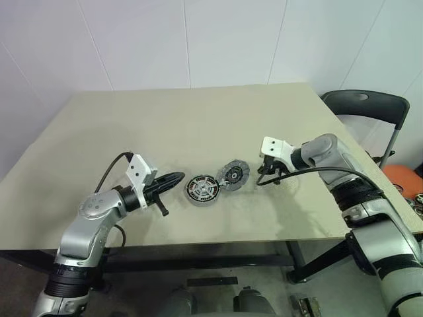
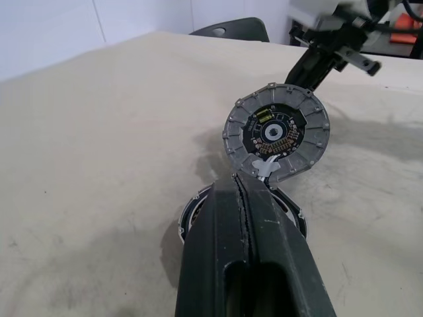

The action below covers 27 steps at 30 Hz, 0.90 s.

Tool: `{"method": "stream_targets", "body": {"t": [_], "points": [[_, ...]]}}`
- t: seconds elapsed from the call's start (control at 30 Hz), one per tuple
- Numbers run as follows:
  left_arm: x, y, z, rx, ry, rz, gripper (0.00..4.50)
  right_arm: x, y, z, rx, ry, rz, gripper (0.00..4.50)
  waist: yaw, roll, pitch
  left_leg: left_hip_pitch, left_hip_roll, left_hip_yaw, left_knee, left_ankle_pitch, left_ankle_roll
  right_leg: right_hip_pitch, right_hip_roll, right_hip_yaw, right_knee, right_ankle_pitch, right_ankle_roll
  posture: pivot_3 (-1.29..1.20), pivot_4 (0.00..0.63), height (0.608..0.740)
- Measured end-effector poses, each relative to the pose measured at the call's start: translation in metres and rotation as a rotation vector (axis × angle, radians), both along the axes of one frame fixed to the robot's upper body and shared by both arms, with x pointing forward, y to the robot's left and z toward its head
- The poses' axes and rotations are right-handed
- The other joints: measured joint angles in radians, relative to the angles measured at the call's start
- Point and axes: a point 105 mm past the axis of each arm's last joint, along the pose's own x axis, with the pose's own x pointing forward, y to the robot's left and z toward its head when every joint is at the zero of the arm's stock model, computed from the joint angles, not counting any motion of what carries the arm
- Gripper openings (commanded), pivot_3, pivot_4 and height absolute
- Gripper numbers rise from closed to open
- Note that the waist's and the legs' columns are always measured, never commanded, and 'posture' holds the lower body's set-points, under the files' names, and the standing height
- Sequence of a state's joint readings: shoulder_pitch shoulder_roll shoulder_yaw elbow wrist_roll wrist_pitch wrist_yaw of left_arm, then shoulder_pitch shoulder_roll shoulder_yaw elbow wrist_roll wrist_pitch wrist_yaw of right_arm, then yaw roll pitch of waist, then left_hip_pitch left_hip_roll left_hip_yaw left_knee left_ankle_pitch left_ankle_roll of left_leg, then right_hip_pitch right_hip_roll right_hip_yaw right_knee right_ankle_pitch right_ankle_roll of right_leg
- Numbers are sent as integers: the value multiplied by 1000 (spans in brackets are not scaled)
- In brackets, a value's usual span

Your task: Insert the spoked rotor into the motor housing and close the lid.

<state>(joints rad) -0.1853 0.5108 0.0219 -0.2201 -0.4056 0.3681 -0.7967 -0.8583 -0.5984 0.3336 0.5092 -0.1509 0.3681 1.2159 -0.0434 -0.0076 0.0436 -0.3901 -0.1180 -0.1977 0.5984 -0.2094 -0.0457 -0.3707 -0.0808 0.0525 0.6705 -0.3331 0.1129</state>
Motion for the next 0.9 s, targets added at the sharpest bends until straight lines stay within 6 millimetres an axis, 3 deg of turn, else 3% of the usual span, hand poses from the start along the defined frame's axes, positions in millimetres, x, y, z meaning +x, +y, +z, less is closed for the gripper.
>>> {"method": "stream_targets", "body": {"t": [0.33, 0.63, 0.9], "points": [[2, 0, 3, 2, -12, 1, 0, -20, 44, 10, 206, 107, 43, 46, 0, 0, 0, 0, 0, 0, 0, 0, 0, 0, 0, 0, 0, 0, 0, 0, 0, 740], [2, 8, -10, 1, 11, 21, 0, -31, 80, 3, 331, 165, 35, 46, 0, -1, -1, 0, 1, 0, 0, 0, 0, -1, 0, 0, 0, 0, -1, 0, 0, 740], [2, 8, -10, 5, -3, 20, 0, -38, 108, -22, 416, 192, -40, 46, 0, -2, -1, 1, 1, 0, 1, 0, 0, -2, 0, 0, 2, 1, -1, 0, 0, 740]]}}
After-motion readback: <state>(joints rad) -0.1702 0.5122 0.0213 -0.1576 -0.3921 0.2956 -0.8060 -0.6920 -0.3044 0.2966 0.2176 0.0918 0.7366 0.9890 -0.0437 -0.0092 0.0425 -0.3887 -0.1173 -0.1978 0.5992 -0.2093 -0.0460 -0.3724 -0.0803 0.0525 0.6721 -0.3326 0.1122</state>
